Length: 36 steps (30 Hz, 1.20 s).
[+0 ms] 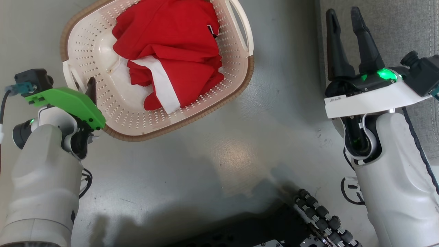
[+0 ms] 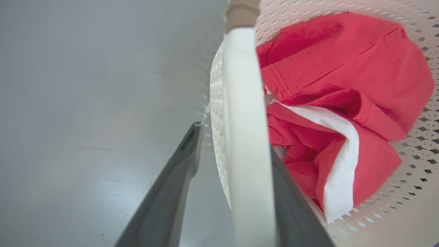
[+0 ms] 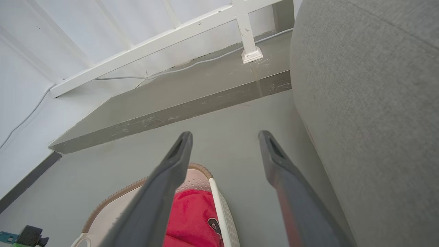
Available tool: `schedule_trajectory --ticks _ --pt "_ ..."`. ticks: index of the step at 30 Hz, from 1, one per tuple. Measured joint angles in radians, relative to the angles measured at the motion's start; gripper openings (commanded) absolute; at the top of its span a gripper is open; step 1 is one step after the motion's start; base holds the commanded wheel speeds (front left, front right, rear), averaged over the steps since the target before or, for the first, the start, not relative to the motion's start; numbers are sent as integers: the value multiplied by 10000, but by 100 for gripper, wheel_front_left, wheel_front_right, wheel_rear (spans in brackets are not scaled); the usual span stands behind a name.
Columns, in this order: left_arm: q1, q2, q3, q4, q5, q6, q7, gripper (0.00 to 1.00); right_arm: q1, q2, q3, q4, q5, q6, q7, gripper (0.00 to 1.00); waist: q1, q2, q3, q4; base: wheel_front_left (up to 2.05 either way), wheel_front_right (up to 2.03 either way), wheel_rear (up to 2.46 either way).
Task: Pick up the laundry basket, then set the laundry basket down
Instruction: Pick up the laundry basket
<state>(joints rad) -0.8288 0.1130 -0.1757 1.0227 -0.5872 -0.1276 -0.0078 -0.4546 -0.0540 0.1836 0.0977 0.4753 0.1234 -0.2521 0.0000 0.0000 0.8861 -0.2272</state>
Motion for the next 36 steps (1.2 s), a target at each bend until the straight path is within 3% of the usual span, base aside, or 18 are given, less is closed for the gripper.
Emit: schedule_trajectory --ticks 1,2,3,4,5,29,32,33,36 --pt "-35 0 -19 40 -2 0 44 45 -28 2 2 12 15 0 0 100 0 0 -4 -6 0 0 0" --pt "-65 -2 -59 56 -2 0 44 45 -59 2 4 15 38 0 0 100 0 0 -9 -10 0 0 0" --pt "-111 -12 -123 73 -2 -2 65 20 -85 2 6 15 77 0 0 100 0 0 -15 -14 0 0 0" --pt "-137 -25 -180 77 -2 2 71 20 -92 4 10 19 113 0 0 100 0 0 -22 -17 0 0 0" --pt "-157 -8 -199 115 -2 19 71 0 -92 4 17 29 130 0 0 100 0 0 -30 -19 0 0 0" --pt "-213 -59 -1026 817 27 6 52 0 -95 12 113 178 274 0 0 100 0 0 -311 36 0 0 0" --pt "-229 -81 -1058 930 10 0 23 92 -95 12 113 199 276 0 0 100 0 0 -312 34 0 0 0" --pt "-233 -102 -1066 943 8 0 23 100 -95 12 113 203 276 0 0 100 0 0 -314 33 0 0 0" --pt "-278 -184 -1081 986 -94 0 23 100 -96 12 111 211 278 0 0 100 0 0 -329 31 0 0 0"
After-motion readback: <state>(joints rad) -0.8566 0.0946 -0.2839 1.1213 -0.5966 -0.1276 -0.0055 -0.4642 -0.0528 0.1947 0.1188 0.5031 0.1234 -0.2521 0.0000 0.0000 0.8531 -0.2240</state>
